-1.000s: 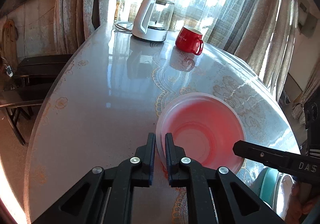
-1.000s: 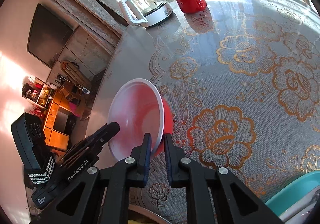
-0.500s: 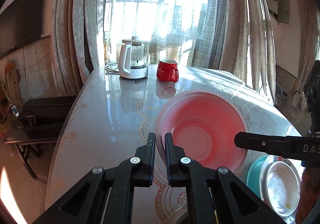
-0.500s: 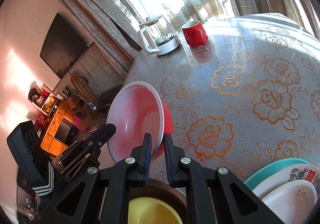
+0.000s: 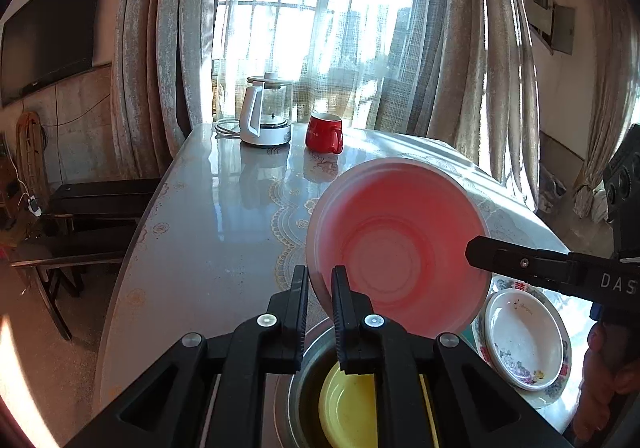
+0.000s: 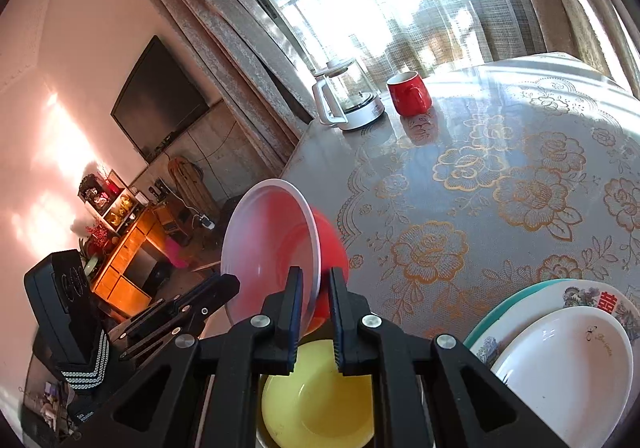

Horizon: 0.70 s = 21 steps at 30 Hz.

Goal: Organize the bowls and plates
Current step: 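Lift the pink-and-red bowl with both grippers and carry it over the steel bowl, then lower the pink-and-red bowl into the yellow bowl with both grippers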

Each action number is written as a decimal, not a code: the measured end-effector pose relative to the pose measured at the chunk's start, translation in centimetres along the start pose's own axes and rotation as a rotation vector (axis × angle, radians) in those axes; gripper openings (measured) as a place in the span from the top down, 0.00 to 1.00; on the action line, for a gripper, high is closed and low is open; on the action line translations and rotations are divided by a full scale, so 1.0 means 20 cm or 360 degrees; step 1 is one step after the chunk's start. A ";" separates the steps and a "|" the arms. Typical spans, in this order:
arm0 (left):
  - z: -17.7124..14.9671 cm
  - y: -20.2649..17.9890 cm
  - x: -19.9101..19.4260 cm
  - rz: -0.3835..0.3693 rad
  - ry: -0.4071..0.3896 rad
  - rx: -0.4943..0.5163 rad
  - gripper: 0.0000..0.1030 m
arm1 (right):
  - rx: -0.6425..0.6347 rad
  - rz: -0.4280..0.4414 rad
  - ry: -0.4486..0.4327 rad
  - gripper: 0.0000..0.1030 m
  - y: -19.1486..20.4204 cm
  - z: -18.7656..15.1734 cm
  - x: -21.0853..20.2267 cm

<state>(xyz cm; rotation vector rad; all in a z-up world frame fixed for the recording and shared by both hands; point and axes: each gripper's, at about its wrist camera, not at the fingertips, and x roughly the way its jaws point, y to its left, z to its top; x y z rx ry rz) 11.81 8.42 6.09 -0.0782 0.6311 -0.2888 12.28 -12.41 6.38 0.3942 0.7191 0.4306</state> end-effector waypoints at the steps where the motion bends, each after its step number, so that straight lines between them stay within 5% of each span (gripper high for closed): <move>1: -0.01 0.00 -0.01 -0.0006 0.0009 -0.0015 0.89 | -0.0007 -0.0005 0.0002 0.88 0.01 -0.01 -0.01; 21: -0.24 -0.04 -0.14 0.0002 0.0136 0.0007 0.88 | 0.0111 0.0086 0.0099 0.87 -0.06 -0.25 -0.08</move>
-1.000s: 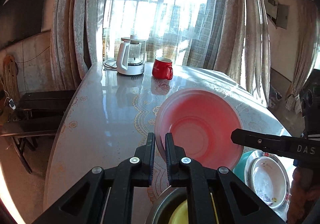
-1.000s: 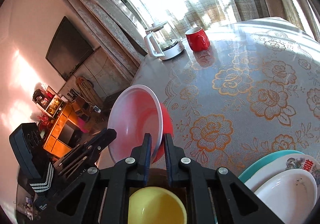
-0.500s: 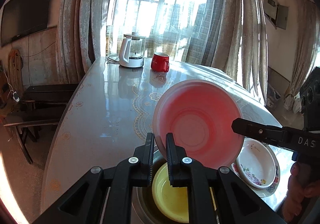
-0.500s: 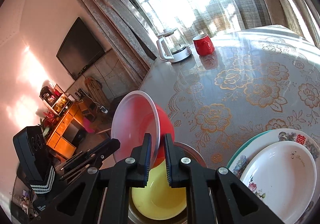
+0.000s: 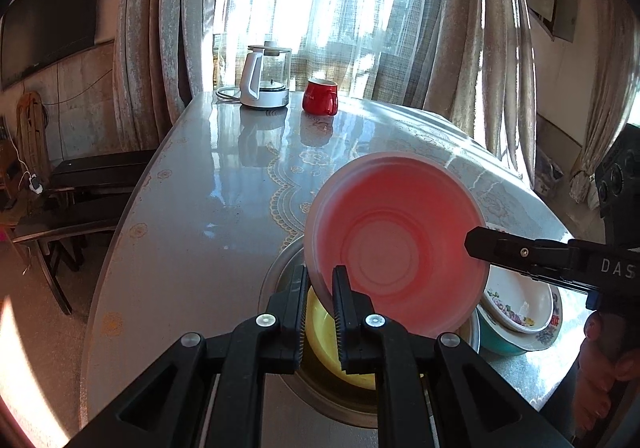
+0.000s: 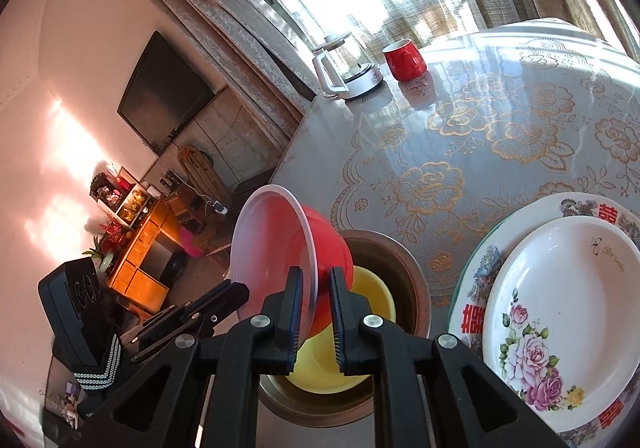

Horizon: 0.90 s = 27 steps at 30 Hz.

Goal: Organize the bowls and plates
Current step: 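Lower the pink-and-red bowl into the yellow bowl with both grippers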

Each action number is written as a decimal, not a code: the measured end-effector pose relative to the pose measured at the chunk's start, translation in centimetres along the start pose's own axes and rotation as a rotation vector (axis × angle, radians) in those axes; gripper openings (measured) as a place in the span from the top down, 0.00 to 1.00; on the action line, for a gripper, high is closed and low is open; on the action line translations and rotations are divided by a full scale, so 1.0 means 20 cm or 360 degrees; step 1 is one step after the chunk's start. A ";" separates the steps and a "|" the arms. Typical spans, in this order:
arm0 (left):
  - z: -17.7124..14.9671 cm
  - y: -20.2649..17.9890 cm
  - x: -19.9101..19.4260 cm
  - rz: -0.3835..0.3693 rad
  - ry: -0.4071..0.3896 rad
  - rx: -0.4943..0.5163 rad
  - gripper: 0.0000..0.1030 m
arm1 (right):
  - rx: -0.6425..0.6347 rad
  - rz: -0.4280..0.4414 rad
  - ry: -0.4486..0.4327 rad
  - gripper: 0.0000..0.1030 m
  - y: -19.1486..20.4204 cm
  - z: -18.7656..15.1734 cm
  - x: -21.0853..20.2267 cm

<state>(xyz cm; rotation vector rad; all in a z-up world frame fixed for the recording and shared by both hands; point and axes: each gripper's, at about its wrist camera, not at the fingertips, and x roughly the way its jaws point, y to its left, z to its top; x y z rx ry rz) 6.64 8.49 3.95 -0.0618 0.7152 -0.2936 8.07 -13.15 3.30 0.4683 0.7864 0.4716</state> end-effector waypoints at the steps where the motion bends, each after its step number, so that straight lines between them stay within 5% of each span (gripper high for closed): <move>1: -0.01 0.00 0.00 0.0008 0.0004 0.0008 0.88 | 0.0010 0.0004 0.0010 0.87 -0.01 -0.01 0.00; 27: -0.11 0.00 0.05 0.0006 0.0141 -0.0009 0.88 | 0.0211 -0.0026 0.0243 0.83 -0.13 -0.14 0.12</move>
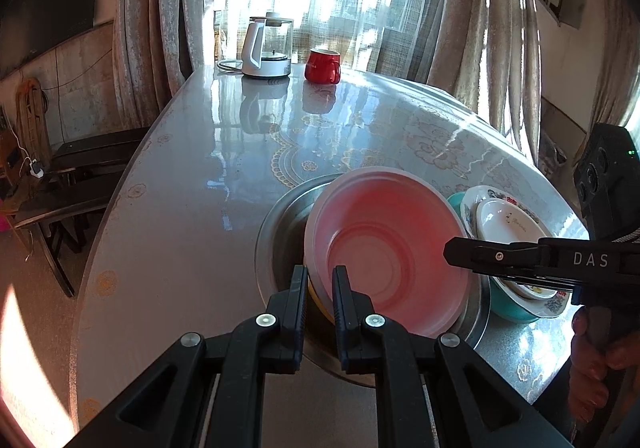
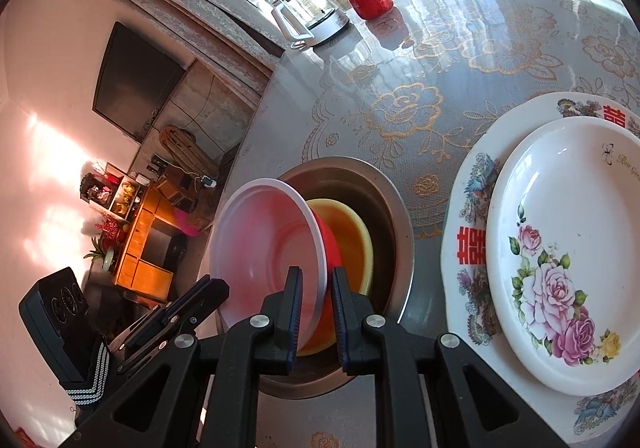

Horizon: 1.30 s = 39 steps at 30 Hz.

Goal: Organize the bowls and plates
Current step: 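Lower the pink-and-red bowl into the yellow bowl with both grippers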

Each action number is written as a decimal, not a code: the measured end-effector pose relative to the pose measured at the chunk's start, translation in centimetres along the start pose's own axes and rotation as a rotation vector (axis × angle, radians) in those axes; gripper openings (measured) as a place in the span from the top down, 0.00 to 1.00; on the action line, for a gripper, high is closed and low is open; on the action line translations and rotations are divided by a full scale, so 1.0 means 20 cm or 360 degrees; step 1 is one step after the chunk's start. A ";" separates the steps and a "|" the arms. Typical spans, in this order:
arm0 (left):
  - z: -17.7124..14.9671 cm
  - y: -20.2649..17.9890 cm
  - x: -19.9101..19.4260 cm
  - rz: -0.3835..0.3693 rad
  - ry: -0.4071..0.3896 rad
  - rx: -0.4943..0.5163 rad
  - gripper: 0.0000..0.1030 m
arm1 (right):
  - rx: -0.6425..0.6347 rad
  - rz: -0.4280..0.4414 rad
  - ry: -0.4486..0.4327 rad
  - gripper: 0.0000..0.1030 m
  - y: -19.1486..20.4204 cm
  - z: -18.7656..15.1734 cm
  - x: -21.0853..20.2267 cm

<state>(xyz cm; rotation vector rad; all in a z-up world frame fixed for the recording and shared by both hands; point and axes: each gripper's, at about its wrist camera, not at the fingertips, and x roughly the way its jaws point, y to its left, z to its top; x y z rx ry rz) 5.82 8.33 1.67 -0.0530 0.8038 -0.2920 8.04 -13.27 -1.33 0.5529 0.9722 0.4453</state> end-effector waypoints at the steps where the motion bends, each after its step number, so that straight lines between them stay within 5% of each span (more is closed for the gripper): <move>1: 0.00 0.00 0.00 0.0003 0.0000 0.0002 0.88 | 0.0000 -0.0002 0.0005 0.81 0.00 0.00 0.00; 39: 0.00 -0.02 0.04 0.0049 0.0037 -0.0020 0.88 | -0.0014 -0.0069 0.0028 0.70 0.03 0.03 0.02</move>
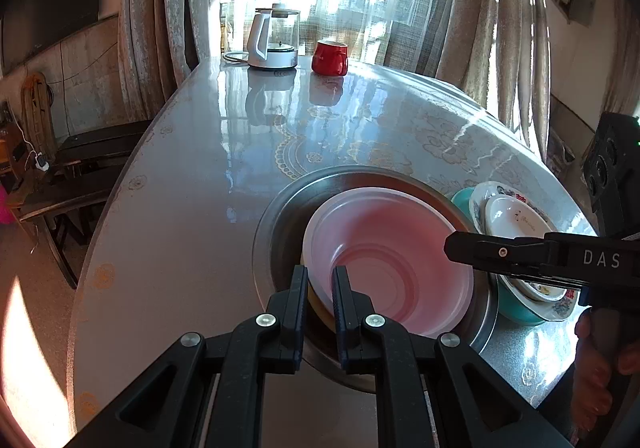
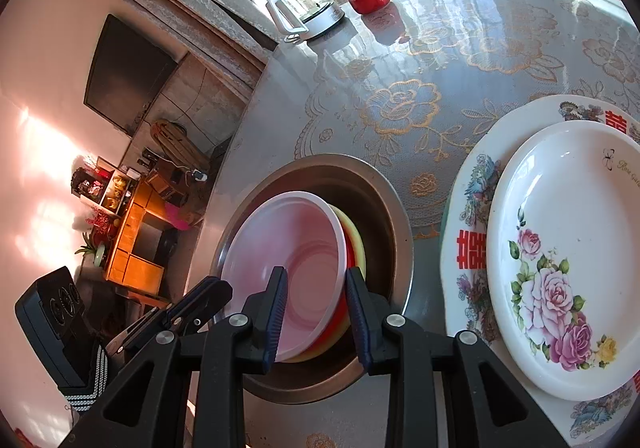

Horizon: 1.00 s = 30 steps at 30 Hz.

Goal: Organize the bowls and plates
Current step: 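Lower the pink-and-red bowl into the yellow bowl with both grippers, then open both grippers and move them to the steel bowl rim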

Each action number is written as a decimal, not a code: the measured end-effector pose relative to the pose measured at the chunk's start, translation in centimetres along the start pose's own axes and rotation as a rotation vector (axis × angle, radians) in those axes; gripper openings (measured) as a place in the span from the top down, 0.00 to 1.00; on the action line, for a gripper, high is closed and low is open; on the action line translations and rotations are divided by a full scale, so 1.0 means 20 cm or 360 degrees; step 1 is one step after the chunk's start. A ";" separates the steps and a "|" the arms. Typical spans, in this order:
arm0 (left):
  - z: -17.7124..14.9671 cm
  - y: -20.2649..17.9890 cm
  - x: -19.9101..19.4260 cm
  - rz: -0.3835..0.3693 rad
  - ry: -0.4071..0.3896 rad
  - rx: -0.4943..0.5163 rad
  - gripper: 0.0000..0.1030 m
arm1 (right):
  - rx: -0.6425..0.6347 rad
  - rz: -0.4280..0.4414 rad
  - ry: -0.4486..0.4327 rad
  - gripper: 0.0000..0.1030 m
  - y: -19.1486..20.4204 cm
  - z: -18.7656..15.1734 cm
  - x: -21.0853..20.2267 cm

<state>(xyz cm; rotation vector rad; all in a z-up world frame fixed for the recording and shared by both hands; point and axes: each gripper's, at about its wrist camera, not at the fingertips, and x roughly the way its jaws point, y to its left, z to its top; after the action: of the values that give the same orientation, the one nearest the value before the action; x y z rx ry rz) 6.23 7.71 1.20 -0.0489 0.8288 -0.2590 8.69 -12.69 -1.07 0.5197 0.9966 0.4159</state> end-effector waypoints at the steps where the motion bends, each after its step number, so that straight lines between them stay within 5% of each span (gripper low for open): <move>1: 0.00 0.00 0.00 0.0003 -0.0003 0.0004 0.88 | -0.0008 -0.0013 -0.0016 0.69 0.01 0.00 -0.01; 11: 0.00 0.03 -0.01 0.0022 -0.0014 -0.0045 0.84 | -0.0054 -0.0063 -0.0133 0.68 0.01 0.01 -0.08; 16: 0.00 0.05 -0.04 0.0043 -0.0056 -0.0071 0.60 | -0.0045 -0.0060 -0.0158 0.68 -0.01 0.00 -0.12; 20: 0.00 0.06 -0.05 0.0032 -0.0067 -0.0098 0.58 | -0.0037 -0.0058 -0.0166 0.68 -0.01 0.00 -0.13; 30: 0.01 0.16 -0.12 0.0042 -0.0164 -0.0247 0.29 | -0.0023 -0.0069 -0.0176 0.68 -0.06 -0.04 -0.20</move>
<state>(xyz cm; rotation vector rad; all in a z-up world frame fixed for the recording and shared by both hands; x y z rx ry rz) 5.56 11.28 2.61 -0.1950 0.7455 -0.1658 6.15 -15.73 0.63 0.5020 0.8963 0.3516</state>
